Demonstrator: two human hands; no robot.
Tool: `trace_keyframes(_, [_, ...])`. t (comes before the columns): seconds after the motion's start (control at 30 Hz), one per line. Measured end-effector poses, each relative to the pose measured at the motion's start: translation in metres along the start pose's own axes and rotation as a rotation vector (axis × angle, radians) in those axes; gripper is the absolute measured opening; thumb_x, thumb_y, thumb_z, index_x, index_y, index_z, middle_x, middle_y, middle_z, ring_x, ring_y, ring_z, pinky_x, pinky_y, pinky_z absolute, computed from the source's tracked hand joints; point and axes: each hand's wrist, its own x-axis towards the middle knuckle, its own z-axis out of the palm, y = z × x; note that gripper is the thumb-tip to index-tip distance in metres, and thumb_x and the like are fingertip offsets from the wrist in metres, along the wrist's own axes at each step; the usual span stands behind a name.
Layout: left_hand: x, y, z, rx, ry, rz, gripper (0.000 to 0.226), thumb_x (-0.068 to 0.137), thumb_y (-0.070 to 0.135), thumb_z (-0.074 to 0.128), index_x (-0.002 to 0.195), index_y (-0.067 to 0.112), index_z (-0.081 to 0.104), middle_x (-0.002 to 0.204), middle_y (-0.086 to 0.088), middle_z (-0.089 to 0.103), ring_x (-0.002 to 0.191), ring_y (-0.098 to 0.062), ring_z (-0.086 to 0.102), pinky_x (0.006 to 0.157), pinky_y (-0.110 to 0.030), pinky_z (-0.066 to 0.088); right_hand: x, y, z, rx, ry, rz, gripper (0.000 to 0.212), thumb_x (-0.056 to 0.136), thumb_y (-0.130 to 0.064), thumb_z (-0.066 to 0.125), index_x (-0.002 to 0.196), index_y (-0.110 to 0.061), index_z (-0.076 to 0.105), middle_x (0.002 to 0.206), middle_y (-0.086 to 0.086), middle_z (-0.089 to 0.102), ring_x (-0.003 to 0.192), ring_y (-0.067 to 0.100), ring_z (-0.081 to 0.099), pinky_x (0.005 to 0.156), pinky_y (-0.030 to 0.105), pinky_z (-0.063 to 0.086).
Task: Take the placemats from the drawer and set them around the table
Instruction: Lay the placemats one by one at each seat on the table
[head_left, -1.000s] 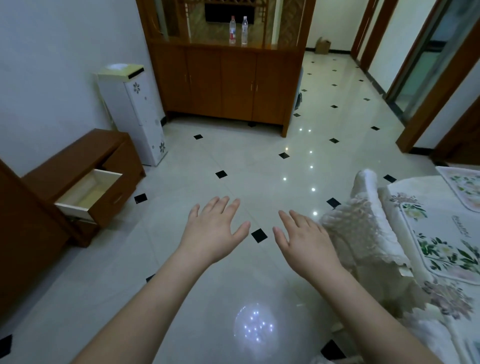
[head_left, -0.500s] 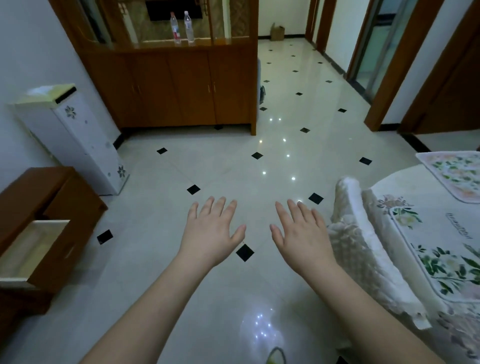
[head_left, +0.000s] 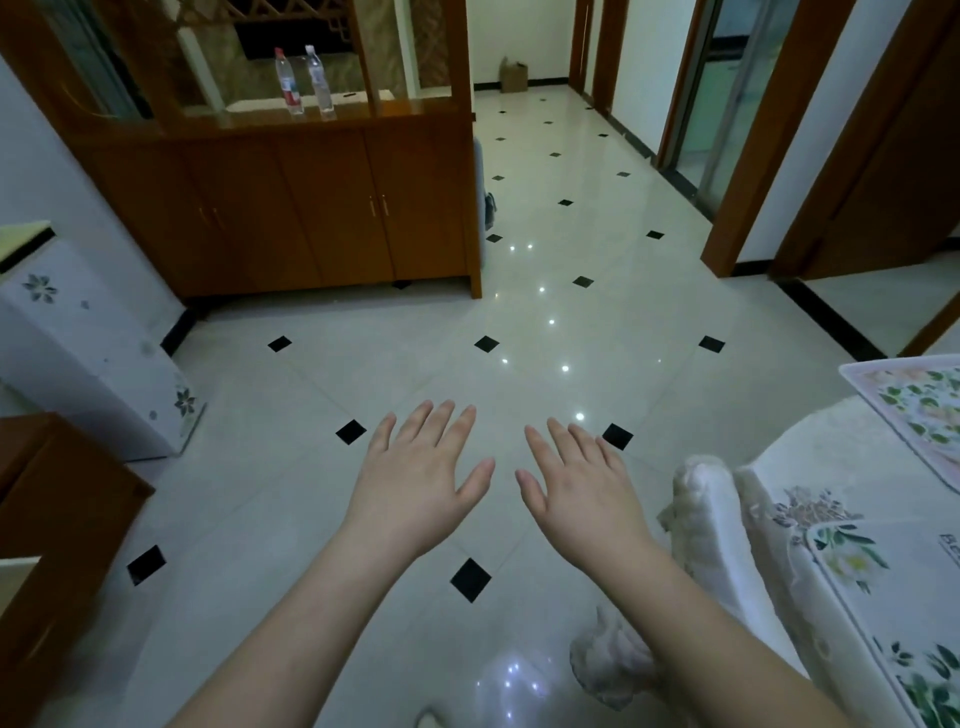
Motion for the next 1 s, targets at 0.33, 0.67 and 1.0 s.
trace_keyframes(0.33, [0.160, -0.051, 0.007, -0.054, 0.017, 0.218, 0.087, 0.077, 0.064, -0.009, 0.157, 0.033, 0.008, 0.165, 0.006, 0.012, 0.152, -0.014, 0.006, 0.121, -0.041, 0.004, 0.145, 0.003, 0.006, -0.031, 0.004, 0.157, 0.072, 0.090, -0.054, 0.011, 0.146, -0.022, 0.043, 0.150, 0.008, 0.045, 0.139, 0.030, 0.040, 0.114, 0.046, 0.027])
trace_keyframes(0.67, [0.315, -0.008, 0.024, -0.103, 0.008, 0.490, 0.084, 0.080, 0.058, -0.001, 0.156, 0.029, 0.019, 0.163, 0.004, 0.021, 0.151, -0.015, 0.012, 0.121, -0.041, 0.007, 0.222, 0.073, 0.001, -0.069, 0.038, 0.425, 0.056, 0.090, -0.047, 0.033, 0.129, -0.018, 0.063, 0.129, 0.009, 0.064, 0.118, 0.031, 0.061, 0.097, 0.047, 0.048])
trace_keyframes(1.0, [0.465, 0.118, 0.020, -0.095, 0.010, 0.632, 0.085, 0.079, 0.061, -0.003, 0.156, 0.032, 0.015, 0.164, 0.009, 0.016, 0.151, -0.012, 0.007, 0.122, -0.039, 0.005, 0.289, 0.236, -0.024, -0.041, 0.071, 0.609, 0.074, 0.089, -0.054, -0.001, 0.154, -0.026, 0.022, 0.161, 0.003, 0.022, 0.148, 0.025, 0.020, 0.119, 0.040, 0.012])
